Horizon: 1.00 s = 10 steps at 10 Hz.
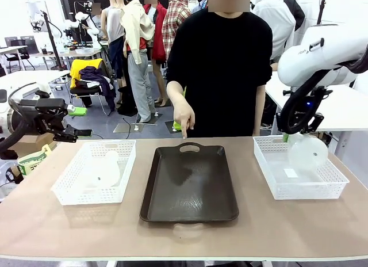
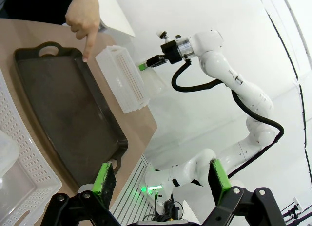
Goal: Prepare the laboratory tools.
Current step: While moving the picked Big flask to the Handle tray indicated by the person, stop as directed by the person.
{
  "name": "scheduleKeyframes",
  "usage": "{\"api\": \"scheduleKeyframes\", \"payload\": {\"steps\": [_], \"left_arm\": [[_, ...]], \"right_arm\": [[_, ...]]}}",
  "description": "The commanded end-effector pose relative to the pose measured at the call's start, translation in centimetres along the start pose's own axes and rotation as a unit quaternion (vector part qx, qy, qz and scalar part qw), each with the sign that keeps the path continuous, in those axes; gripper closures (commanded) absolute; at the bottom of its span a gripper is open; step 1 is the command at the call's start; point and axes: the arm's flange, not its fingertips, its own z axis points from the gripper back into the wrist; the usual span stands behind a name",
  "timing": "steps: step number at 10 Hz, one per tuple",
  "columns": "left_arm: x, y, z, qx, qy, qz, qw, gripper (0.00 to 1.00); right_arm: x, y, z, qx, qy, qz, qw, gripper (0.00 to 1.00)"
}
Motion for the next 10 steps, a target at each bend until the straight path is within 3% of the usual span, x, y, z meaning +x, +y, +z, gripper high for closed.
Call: {"api": "scheduleKeyframes", "payload": {"steps": [1, 3, 6, 10], "left_arm": [[0.0, -0.1, 0.3, -0.002, 0.007, -0.003, 1.0, 0.0], [0.0, -0.1, 0.3, -0.002, 0.007, -0.003, 1.0, 0.0], [0.0, -0.1, 0.3, -0.002, 0.007, -0.003, 1.0, 0.0], [0.0, -0.1, 0.3, -0.002, 0.007, -0.003, 1.0, 0.0]], "right_arm": [[-0.8, 5.5, 3.0, -0.014, -0.004, 0.013, 1.0, 1.0], [-2.4, 11.1, 4.4, -0.008, 0.005, 0.051, 0.999, 1.0], [-4.4, 19.4, 1.9, 0.007, 0.043, 0.115, 0.992, 1.0], [-6.7, 26.5, -2.0, 0.019, 0.038, 0.157, 0.987, 1.0]]}}
